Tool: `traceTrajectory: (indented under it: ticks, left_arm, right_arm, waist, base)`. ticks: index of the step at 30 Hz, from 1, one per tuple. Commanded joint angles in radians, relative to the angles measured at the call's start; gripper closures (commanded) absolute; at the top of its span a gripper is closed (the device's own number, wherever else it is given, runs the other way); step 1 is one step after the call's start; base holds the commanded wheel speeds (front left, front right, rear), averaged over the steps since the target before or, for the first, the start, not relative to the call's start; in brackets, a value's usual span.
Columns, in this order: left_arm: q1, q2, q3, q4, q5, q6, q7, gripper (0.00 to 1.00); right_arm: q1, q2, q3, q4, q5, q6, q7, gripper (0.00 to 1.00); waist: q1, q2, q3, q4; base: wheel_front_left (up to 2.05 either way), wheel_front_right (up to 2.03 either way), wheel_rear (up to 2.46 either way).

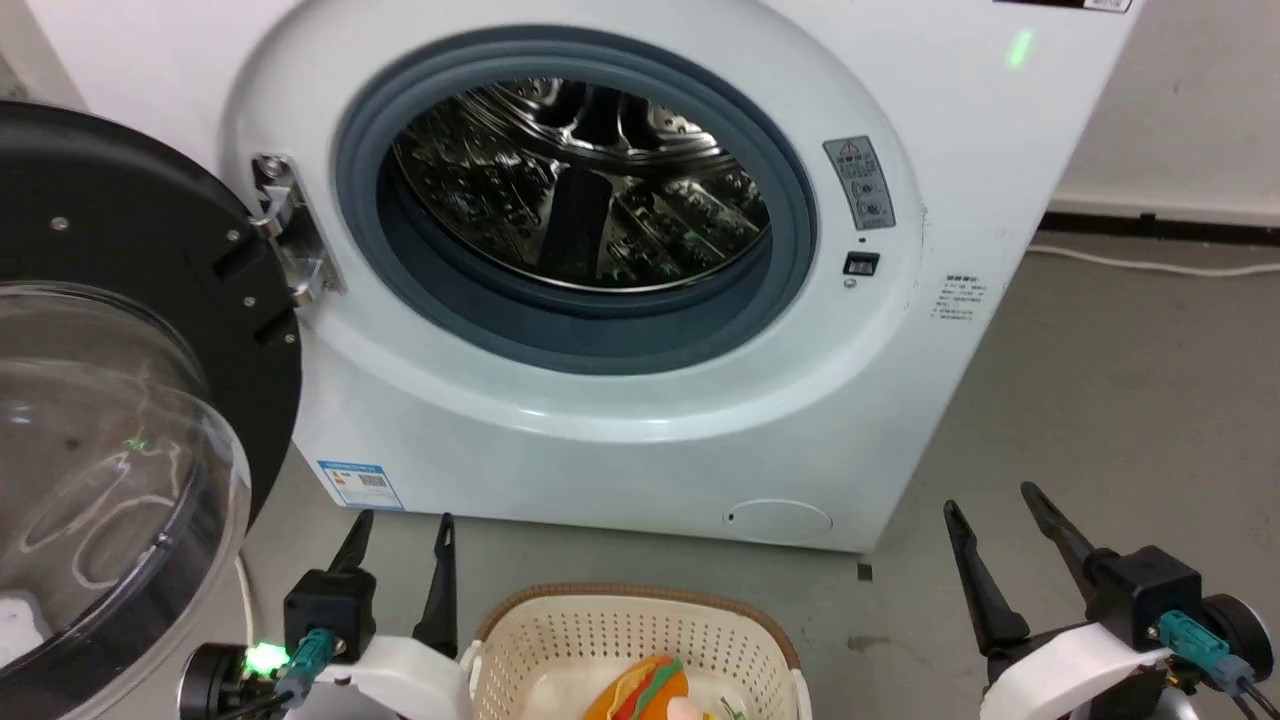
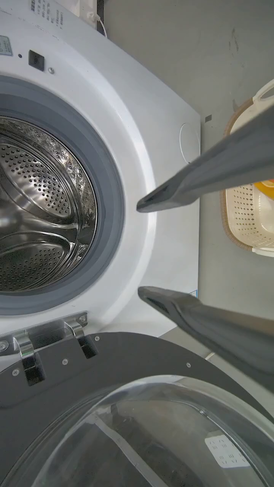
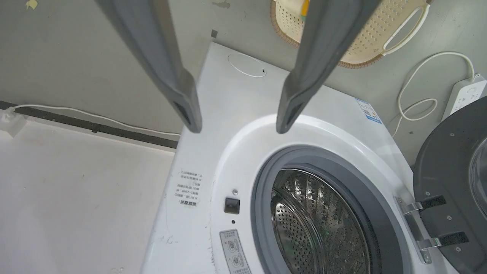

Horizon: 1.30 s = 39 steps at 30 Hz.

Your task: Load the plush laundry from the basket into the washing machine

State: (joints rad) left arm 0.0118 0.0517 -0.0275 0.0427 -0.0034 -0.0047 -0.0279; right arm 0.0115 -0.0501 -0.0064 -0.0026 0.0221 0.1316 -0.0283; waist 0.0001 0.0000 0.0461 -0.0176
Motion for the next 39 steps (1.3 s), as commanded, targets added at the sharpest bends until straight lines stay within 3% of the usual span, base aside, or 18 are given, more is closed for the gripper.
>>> traceTrajectory:
  ticks: [1, 26, 39]
  left_arm:
    - [-0.026, 0.005, -0.008, 0.013, -0.005, -0.008, -0.009, 0.00]
    - [-0.211, 0.037, -0.086, 0.353, -0.043, -0.042, -0.054, 0.00]
    - [-0.313, 0.058, -0.188, 0.513, -0.098, -0.055, -0.008, 0.00]
  right_arm:
    - [-0.018, 0.000, -0.007, -0.005, 0.011, 0.000, -0.010, 0.00]
    - [-0.086, 0.000, -0.012, -0.033, 0.069, 0.000, -0.062, 0.00]
    - [-0.118, 0.000, -0.008, -0.050, 0.105, 0.000, -0.089, 0.00]
  waist:
    - [0.0000, 0.0000, 0.016, -0.009]
    - [-0.0001, 0.0000, 0.209, -0.084]
    - [-0.0001, 0.0000, 0.322, -0.125]
  base:
    - [0.00, 0.00, 0.00]
    - [0.00, 0.00, 0.00]
    - [0.00, 0.00, 0.00]
